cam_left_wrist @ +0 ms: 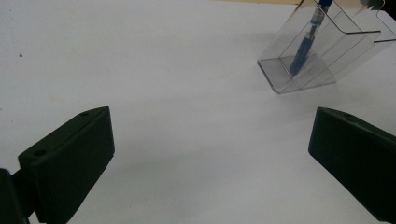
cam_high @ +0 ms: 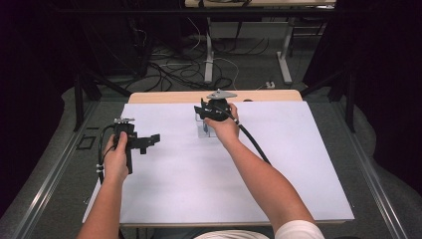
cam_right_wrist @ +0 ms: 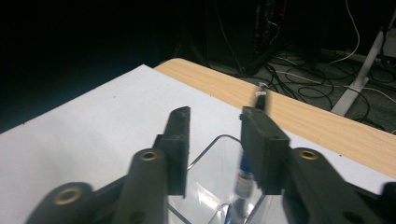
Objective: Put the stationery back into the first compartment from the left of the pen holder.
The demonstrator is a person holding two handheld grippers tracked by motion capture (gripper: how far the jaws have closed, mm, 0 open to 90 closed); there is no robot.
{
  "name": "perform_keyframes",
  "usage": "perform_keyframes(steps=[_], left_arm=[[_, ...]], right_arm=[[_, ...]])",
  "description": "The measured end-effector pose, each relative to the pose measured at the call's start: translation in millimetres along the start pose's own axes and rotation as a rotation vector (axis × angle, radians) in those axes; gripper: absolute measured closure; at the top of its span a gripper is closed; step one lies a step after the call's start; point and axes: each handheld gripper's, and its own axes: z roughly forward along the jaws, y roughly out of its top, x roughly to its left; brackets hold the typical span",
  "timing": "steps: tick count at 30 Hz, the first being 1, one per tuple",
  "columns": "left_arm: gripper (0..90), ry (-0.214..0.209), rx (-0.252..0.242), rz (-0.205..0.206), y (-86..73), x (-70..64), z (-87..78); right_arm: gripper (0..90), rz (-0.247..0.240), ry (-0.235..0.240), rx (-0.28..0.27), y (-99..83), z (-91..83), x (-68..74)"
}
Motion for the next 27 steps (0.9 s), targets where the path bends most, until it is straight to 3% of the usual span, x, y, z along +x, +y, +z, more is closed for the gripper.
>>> perform_keyframes(steps=[8,14,18,22,27], left_arm=[[0.1,0.000,0.007,0.001,0.5,1.0,-1.5],[0.1,0.003,0.010,0.001,0.2,1.8,-1.4],[0.1,0.005,0.001,-0.003,-0.7,1.3,-0.3],[0.1,0.006,0.004,-0.005,-0.7,1.9,-0.9],[0.1,0.010,-0.003,-0.003,-1.6,2.9,-0.2]], right_arm=[[46.6,0.012,-0.023,-0.034,5.0,-18.7,-7.9],[30.6,0.079,-0.017,-0.022,10.9,-37.5,-12.9],[17.1,0.046,-0.054,0.033,14.1,-49.5,-14.7],[15.0,-0.025,-0.124,0.068,11.9,-61.5,-12.5],[10.7,0.002,-0.119,0.093,7.2,-80.5,-16.2]])
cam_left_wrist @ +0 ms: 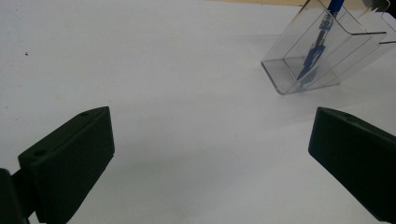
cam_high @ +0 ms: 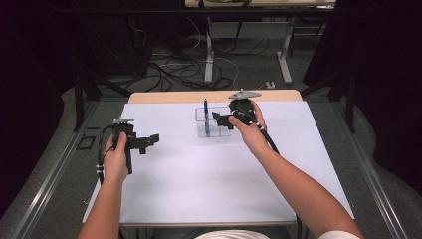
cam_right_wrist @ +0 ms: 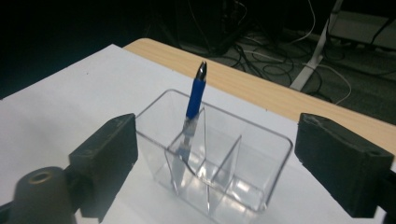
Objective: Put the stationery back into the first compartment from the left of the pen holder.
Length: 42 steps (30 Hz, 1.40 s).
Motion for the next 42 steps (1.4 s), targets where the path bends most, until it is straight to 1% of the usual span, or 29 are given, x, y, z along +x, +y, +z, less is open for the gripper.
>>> perform_keyframes(steps=[1,2,3,5,7,9,10,11,13,14,16,18,22,24,26,29,32,34,36,37,40,42], left_arm=[[0.1,0.001,-0.010,-0.002,-0.7,0.4,1.0],[0.1,0.003,-0.005,-0.003,-0.7,0.9,0.7],[0.1,0.005,-0.007,-0.004,-0.8,1.2,0.7],[0.1,0.005,-0.019,-0.004,-1.1,1.4,0.9],[0.1,0.005,-0.023,-0.002,-0.9,1.6,0.2],[0.1,0.005,-0.017,0.002,-0.6,2.0,-0.6],[0.1,0.008,-0.026,0.001,-1.1,1.9,0.3],[0.1,0.005,-0.025,0.002,-1.2,2.1,0.5],[0.1,0.006,-0.025,0.004,-1.5,2.2,0.9],[0.1,0.005,-0.018,0.006,-1.3,2.5,0.5],[0.1,0.013,-0.026,0.007,-1.7,2.2,0.6],[0.1,0.016,-0.033,0.008,-1.8,2.0,0.5],[0.1,0.016,-0.043,0.009,-2.1,1.9,0.6],[0.1,0.010,-0.031,0.013,-1.7,2.5,-0.4],[0.1,0.018,-0.045,0.010,-2.3,2.6,0.4],[0.2,0.019,-0.045,0.004,-2.6,3.1,0.4],[0.2,0.023,-0.046,0.008,-3.2,3.9,1.4],[0.1,0.025,-0.041,0.012,-3.2,4.2,1.6],[0.1,0.024,-0.037,0.014,-3.2,4.1,1.3],[0.1,0.027,-0.046,0.012,-3.3,3.7,1.8],[0.1,0.029,-0.047,0.018,-2.9,3.4,1.4],[0.1,0.031,-0.049,0.021,-2.7,3.7,1.2]], right_arm=[[8.5,0.001,0.000,0.008,-1.4,-3.8,-1.4],[7.2,0.002,-0.003,0.013,-2.7,-7.4,-2.8],[6.8,-0.005,0.001,0.019,-4.0,-11.0,-5.3],[6.8,-0.001,-0.004,0.031,-6.3,-18.5,-8.4],[6.8,-0.018,-0.016,0.058,-9.0,-26.3,-12.3],[6.8,-0.043,-0.013,0.099,-12.7,-33.0,-17.4],[6.8,-0.053,-0.014,0.118,-15.3,-36.5,-19.8],[6.5,-0.069,-0.013,0.127,-18.3,-39.8,-22.4],[5.8,-0.069,-0.024,0.118,-26.2,-46.5,-27.1],[5.7,-0.044,-0.024,0.112,-30.8,-49.7,-29.4],[4.9,0.000,-0.029,0.108,-39.3,-55.9,-35.0],[2.7,0.028,-0.032,0.108,-46.8,-61.2,-40.9],[0.0,0.048,-0.055,0.131,-60.9,-68.9,-51.4],[0.0,0.055,-0.061,0.141,-67.4,-72.0,-57.0],[0.0,0.070,-0.080,0.148,-73.3,-74.8,-62.9],[0.0,0.089,-0.111,0.155,-81.6,-78.4,-72.3],[0.0,0.075,-0.167,0.181,-88.3,-81.8,-79.7],[0.0,0.080,-0.180,0.183,-92.0,-84.2,-84.7],[0.0,0.100,-0.183,0.191,-95.4,-86.3,-89.3],[0.0,0.116,-0.194,0.192,-97.1,-86.9,-91.0],[0.0,0.141,-0.209,0.204,-103.4,-89.1,-97.7],[0.0,0.153,-0.238,0.221,-106.8,-89.4,-100.2]])
